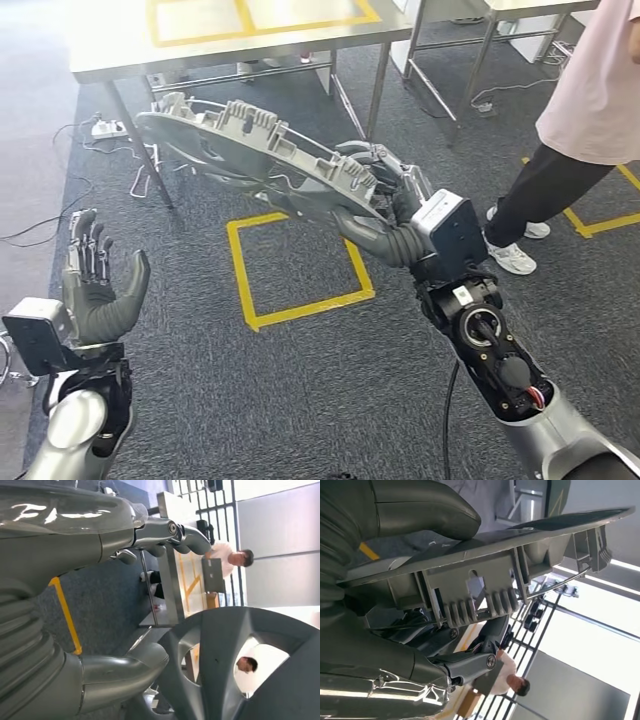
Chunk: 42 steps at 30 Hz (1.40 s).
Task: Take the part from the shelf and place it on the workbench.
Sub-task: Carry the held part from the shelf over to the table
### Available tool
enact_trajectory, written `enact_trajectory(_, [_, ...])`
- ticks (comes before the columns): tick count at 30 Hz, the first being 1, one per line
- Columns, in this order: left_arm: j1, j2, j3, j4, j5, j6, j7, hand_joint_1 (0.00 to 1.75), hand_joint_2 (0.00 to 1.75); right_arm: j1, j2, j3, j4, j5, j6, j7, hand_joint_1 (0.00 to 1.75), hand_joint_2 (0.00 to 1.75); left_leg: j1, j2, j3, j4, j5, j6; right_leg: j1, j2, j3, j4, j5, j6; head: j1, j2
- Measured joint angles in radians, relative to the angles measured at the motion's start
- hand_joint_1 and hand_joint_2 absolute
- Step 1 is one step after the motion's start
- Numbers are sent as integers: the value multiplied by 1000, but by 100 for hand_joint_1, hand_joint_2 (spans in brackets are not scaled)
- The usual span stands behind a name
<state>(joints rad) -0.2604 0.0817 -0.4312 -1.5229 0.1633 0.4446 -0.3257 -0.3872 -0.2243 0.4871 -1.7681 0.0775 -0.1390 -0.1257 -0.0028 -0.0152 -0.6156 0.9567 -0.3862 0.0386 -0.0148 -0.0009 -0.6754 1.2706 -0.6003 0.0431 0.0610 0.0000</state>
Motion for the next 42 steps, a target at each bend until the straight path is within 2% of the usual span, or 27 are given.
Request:
enact_trajectory(1, [0,0,0,0,4,1,3,0,175,3,0,0,0,0,2,2,175,175,-1,-7,3,0,-2,1,1,0,-8,1,16,-2,2,0])
enact_trajectory(2, [0,0,-1,0,6,2,5,0,175,5,0,0,0,0,3,4,175,175,-2,-15,8,1,-5,1,2,0,5,-46,55,-7,4,0])
enact_trajectory(4, [0,0,-1,-2,9,2,8,0,175,5,0,-1,0,0,5,7,175,175,-4,-26,16,2,-11,-1,6,6,61,-193,142,-19,10,0])
enact_trajectory(5, [-1,0,-1,-3,10,2,9,0,175,5,0,-1,0,-1,5,7,175,175,-5,-30,17,4,-13,-4,9,10,88,-257,172,-23,11,0])
enact_trajectory(6, [-1,0,-1,-4,11,2,10,0,175,4,0,-2,0,-1,5,7,175,175,-6,-32,14,6,-14,-6,11,12,105,-294,180,-25,13,0])
enact_trajectory(10, [0,1,-2,-4,14,3,14,0,175,5,0,-2,0,-3,5,10,175,175,-7,-32,4,10,-14,-5,13,13,114,-318,173,-20,5,0])
enact_trajectory(18, [-3,1,-3,-4,24,2,24,0,175,4,0,-2,0,-6,10,14,175,175,-4,-29,9,2,-11,-12,16,16,114,-318,172,-26,-15,0])
enact_trajectory(23, [-7,2,-3,-4,34,-1,28,0,175,2,0,-2,1,-6,13,14,175,175,0,-29,9,1,-11,-15,16,16,114,-318,172,-29,-21,0])
enact_trajectory(25, [-9,2,-3,-4,36,-4,28,0,175,0,0,-2,2,-7,14,14,175,175,-3,-29,9,0,-13,-11,14,15,117,-324,173,-25,-23,0])
enact_trajectory(27, [-12,2,-3,-6,37,-6,28,0,175,-3,0,-2,2,-7,15,14,175,175,2,-28,25,-22,-8,-3,15,14,119,-329,171,-19,-26,0])
enact_trajectory(28, [-14,2,-3,-7,38,-7,28,0,175,-5,0,-2,2,-8,15,14,175,175,5,-26,37,-37,-5,0,16,14,113,-314,161,-16,-25,0])
enact_trajectory(29, [-17,2,-3,-8,39,-8,27,0,175,-8,0,-3,1,-11,15,13,175,175,10,-24,48,-48,-3,1,15,13,93,-270,140,-14,-22,0])
enact_trajectory(30, [-19,2,-4,-8,41,-8,27,0,175,-10,0,-3,2,-15,15,13,175,175,10,-23,55,-52,-4,1,12,12,64,-208,113,-10,-17,0])
enact_trajectory(32, [-21,2,-4,-8,43,-8,28,0,175,-12,0,-2,2,-22,15,12,175,175,12,-21,62,-52,-9,-1,3,11,-16,-59,61,1,-10,0])
enact_trajectory(33, [-20,2,-4,-8,43,-8,28,0,175,-11,0,-1,2,-23,16,12,175,175,14,-21,65,-51,-14,-4,-2,10,-38,-29,61,7,-9,0])
enact_trajectory(34, [-20,2,-4,-8,43,-8,28,0,175,-10,0,-1,3,-23,16,12,175,175,18,-22,69,-49,-19,-9,-9,9,-40,-37,82,15,-9,0])
enact_trajectory(36, [-20,1,-4,-8,43,-8,27,0,175,-9,0,0,3,-23,16,11,175,175,28,-26,78,-37,-36,-24,-24,8,13,-168,167,32,-6,0])
enact_trajectory(37, [-20,2,-4,-8,43,-8,26,0,175,-9,0,0,4,-23,16,10,175,175,31,-29,79,-28,-46,-32,-28,11,46,-235,192,41,-2,0])
enact_trajectory(38, [-20,2,-4,-8,43,-8,25,0,175,-9,0,0,5,-23,16,9,175,175,31,-31,75,-18,-53,-41,-30,14,69,-280,204,39,2,0])
enact_trajectory(39, [-20,2,-4,-9,43,-8,24,0,175,-8,0,0,6,-23,16,8,175,175,30,-32,71,-11,-58,-49,-30,18,80,-300,200,32,2,0])
enact_trajectory(41, [-19,2,-5,-9,43,-8,22,0,175,-7,0,0,8,-22,15,7,175,175,28,-34,65,-5,-60,-59,-25,21,83,-299,186,8,-4,0])
enact_trajectory(42, [-19,2,-5,-9,43,-8,21,0,175,-7,0,0,9,-22,15,8,175,175,31,-33,66,-4,-64,-63,-24,20,86,-297,182,-1,-9,0])
